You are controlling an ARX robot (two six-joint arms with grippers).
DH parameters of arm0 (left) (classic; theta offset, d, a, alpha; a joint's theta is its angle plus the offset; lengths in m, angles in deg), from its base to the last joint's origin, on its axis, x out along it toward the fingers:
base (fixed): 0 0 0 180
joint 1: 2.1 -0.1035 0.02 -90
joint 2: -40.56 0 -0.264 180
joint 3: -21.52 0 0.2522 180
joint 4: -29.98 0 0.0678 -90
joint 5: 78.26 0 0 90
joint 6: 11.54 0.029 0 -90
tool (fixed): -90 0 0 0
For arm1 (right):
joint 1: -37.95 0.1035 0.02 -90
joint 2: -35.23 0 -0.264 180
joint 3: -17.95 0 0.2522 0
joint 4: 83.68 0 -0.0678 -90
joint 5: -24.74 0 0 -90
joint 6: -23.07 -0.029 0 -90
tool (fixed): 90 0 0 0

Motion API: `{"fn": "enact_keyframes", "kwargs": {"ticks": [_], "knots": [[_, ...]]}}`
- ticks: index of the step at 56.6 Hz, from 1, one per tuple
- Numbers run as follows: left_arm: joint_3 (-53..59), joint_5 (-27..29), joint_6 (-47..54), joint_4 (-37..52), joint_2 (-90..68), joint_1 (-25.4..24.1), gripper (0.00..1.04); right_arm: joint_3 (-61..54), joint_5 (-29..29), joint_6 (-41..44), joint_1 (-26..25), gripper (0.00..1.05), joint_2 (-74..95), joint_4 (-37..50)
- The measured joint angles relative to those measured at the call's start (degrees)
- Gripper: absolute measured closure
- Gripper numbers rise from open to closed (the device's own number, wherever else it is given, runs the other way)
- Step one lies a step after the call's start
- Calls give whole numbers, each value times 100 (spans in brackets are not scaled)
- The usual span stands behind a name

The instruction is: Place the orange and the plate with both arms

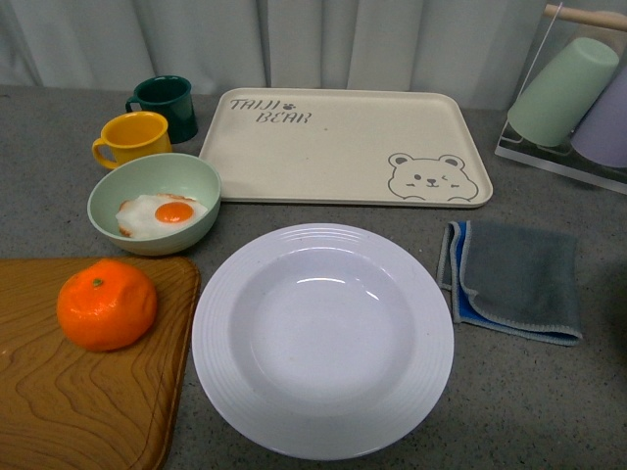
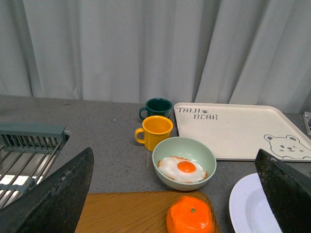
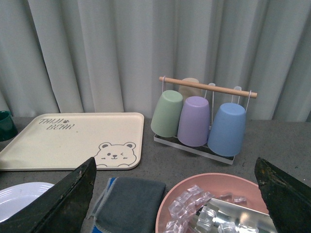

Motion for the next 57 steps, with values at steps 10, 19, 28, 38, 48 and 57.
{"fn": "enact_keyframes", "kwargs": {"ticks": [10,19,28,38,48,57], "knots": [[0,0,0,0,0,0,7,0,-2,0,0,9,0,0],[0,0,0,0,0,0,7,0,0,0,0,9,0,0],[0,0,0,0,0,0,7,0,-2,0,0,9,0,0],[0,0,0,0,0,0,7,0,0,0,0,9,0,0],[0,0,0,0,0,0,7,-2,-2,0,0,9,0,0],[-461,579,-560,-1191,-927,275,7,0,0,-2,0,9,0,0]]}}
